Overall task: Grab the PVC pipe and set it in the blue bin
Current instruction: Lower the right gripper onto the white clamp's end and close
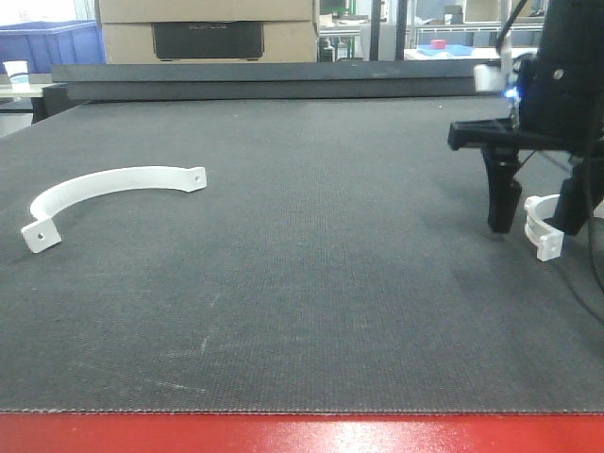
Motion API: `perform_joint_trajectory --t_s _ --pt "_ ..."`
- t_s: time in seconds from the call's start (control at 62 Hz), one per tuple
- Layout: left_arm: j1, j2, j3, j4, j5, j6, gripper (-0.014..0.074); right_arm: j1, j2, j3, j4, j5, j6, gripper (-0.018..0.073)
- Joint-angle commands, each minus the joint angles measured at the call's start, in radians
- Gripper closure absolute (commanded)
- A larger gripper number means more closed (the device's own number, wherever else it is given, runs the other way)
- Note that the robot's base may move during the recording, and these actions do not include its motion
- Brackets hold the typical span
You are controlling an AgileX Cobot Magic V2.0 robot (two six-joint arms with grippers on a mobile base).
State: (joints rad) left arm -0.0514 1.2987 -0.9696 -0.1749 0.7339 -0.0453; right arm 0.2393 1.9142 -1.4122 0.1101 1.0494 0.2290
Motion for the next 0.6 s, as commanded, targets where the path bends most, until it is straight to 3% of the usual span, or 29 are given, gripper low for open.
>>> perform_joint_trajectory --t_s 0.0,0.274,0.403,0.516,0.581 --pt "-0.006 0.0 -0.007 -0.007 -0.016 -0.007 0.0707 0.001 0.011 -0.006 0.008 -0.022 0.004 0.0326" --pt "-0.006 0.0 -0.007 -0.007 -0.016 -0.007 0.0707 0.001 0.018 -0.006 0.001 -0.044 0.024 0.0343" --pt "-0.006 0.0 -0.007 -0.007 -0.016 -0.007 0.0707 0.001 0.018 -0.006 -0.02 -0.035 0.025 0.0496" --pt "-0.006 0.0 -0.007 -0.007 -0.014 -0.007 0.0707 0.001 0.018 -0.006 -0.082 -0.012 0.025 0.0719" --pt "-0.006 0.0 -0.007 -0.007 -0.008 -0.013 0.0707 0.001 0.018 -0.006 -0.11 0.012 0.033 0.0722"
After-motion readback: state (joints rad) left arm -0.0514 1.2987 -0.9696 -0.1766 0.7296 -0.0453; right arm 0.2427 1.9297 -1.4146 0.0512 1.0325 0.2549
